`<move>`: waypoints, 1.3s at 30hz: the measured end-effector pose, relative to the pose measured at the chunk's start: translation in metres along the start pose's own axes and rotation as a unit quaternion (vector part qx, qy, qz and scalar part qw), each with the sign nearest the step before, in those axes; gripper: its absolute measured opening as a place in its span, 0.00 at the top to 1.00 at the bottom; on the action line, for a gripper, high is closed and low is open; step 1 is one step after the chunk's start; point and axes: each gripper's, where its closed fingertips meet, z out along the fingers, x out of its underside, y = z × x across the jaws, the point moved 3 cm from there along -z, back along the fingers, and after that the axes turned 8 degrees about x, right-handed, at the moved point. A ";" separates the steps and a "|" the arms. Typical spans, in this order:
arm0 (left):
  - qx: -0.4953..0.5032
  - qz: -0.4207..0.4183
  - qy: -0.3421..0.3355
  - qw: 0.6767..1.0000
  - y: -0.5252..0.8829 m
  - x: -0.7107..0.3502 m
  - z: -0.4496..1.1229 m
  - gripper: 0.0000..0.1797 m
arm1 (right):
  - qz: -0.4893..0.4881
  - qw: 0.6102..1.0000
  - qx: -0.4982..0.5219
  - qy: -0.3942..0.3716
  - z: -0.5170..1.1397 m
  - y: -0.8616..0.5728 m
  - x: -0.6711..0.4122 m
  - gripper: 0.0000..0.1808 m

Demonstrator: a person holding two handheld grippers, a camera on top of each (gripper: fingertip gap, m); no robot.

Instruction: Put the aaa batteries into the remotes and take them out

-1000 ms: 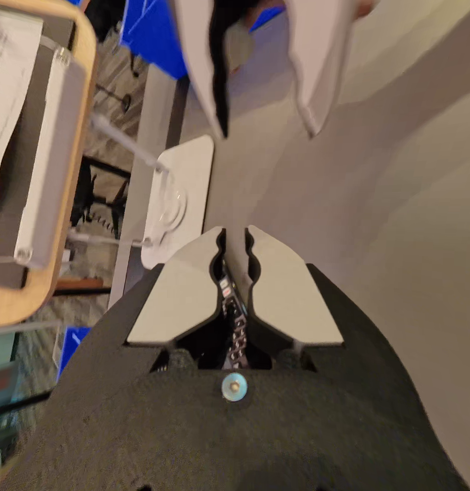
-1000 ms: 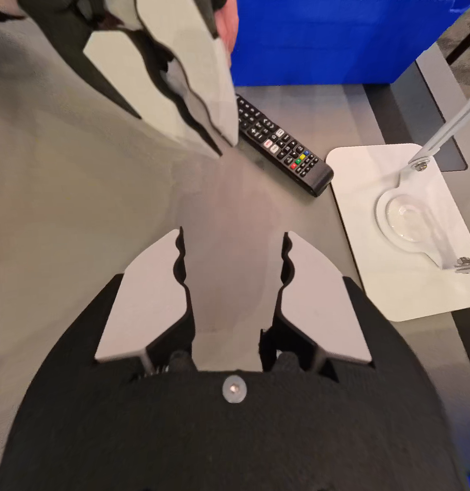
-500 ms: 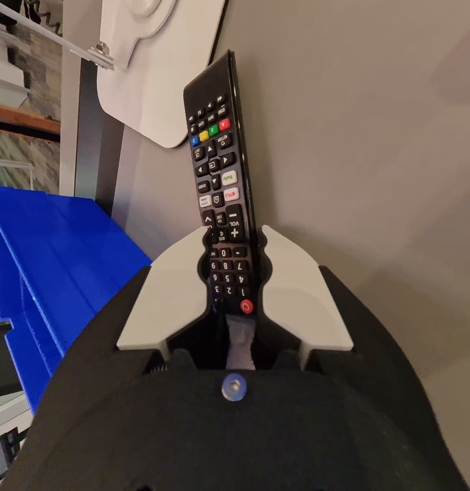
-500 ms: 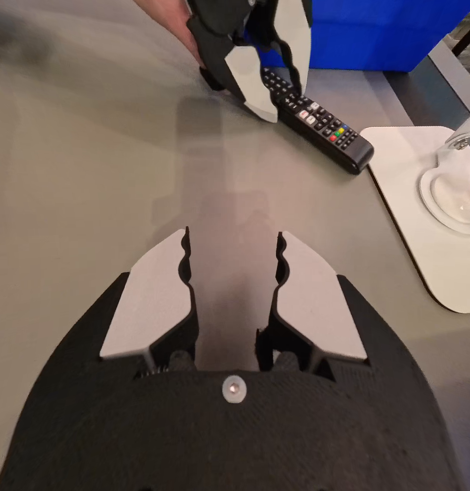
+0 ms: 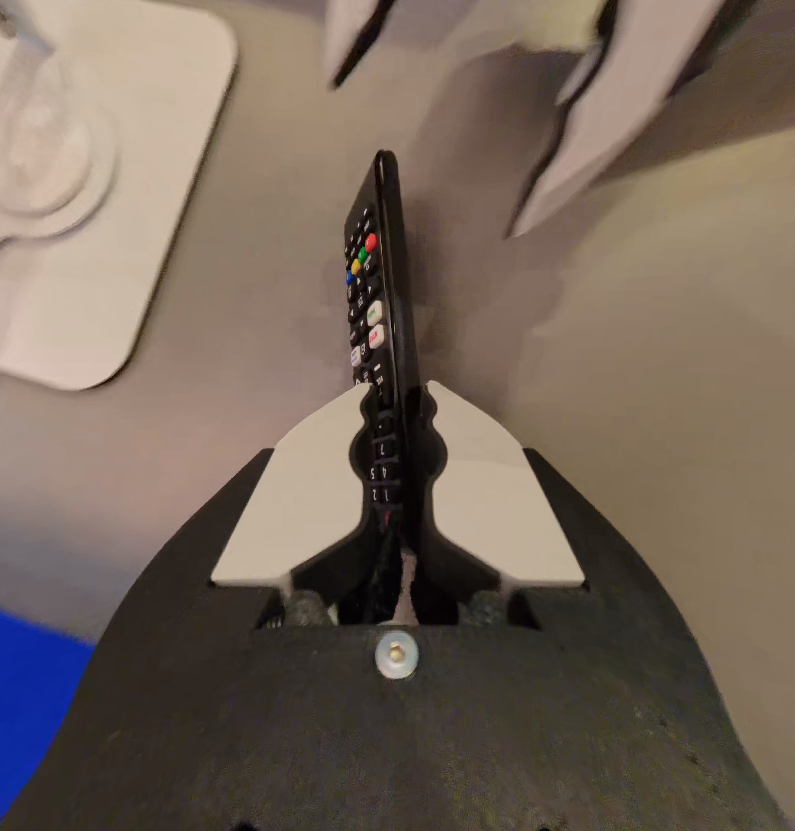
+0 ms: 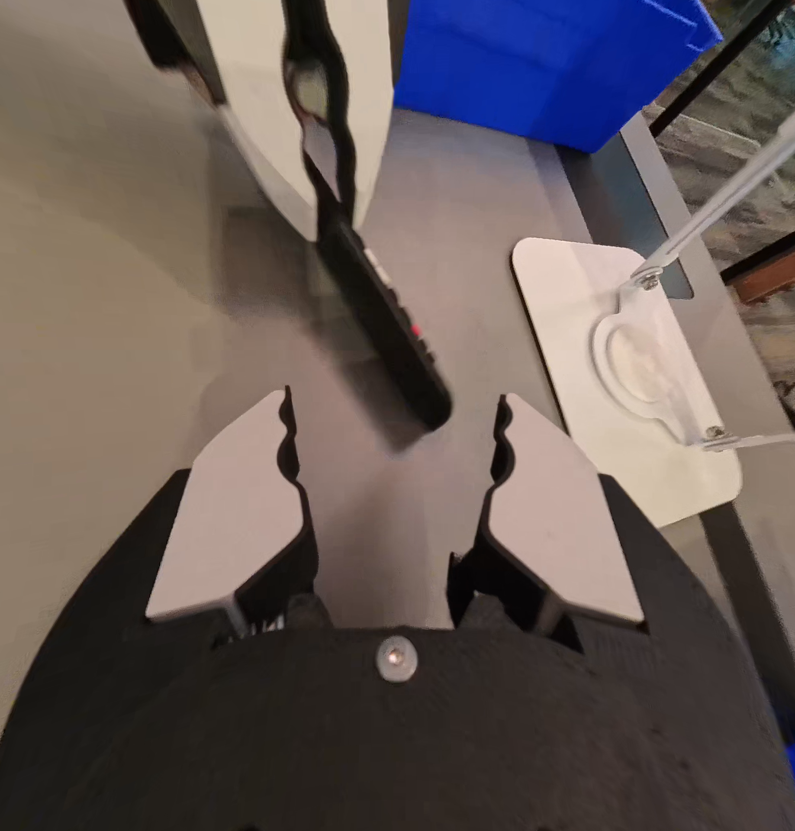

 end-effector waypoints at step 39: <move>-0.289 0.321 0.036 0.901 -0.010 -0.003 0.005 0.70 | 0.301 0.886 -0.351 -0.037 -0.011 0.021 -0.012 0.87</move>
